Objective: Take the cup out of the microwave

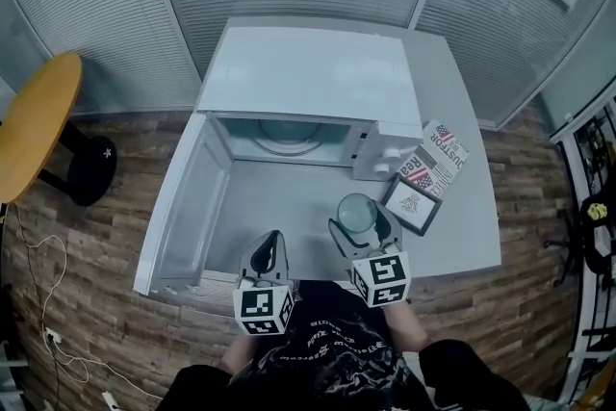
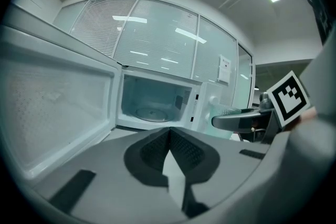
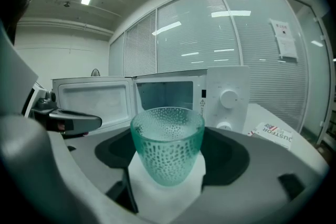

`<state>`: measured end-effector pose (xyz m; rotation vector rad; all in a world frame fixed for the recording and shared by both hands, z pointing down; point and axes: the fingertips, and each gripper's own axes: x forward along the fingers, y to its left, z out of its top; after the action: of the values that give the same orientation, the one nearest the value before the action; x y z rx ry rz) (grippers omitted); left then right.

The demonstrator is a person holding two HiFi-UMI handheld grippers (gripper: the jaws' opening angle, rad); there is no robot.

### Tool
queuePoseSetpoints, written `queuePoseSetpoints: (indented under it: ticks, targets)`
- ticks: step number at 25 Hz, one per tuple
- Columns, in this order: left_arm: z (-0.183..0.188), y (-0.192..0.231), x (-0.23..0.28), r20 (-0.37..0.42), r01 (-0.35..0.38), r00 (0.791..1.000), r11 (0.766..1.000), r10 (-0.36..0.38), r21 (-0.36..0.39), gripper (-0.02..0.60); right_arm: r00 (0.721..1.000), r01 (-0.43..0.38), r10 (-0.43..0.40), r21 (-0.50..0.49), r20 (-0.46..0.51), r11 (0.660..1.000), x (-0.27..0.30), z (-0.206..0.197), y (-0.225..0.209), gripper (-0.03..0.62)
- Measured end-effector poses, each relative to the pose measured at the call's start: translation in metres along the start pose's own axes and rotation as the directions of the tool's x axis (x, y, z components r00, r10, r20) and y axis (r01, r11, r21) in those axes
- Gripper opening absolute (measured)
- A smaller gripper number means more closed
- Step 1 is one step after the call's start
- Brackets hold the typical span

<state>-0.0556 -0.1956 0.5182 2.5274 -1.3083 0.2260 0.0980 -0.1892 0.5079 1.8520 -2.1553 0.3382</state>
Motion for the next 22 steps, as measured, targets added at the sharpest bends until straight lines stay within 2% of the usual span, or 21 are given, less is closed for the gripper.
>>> queuePoseSetpoints:
  ticks: [22]
  targets:
    - [-0.006, 0.000, -0.001, -0.012, -0.007, 1.000, 0.999, 0.008, 0.034, 0.006, 0.999, 0.038, -0.038, 0.003, -0.030, 0.999, -0.028, -0.026, 0.002, 0.380]
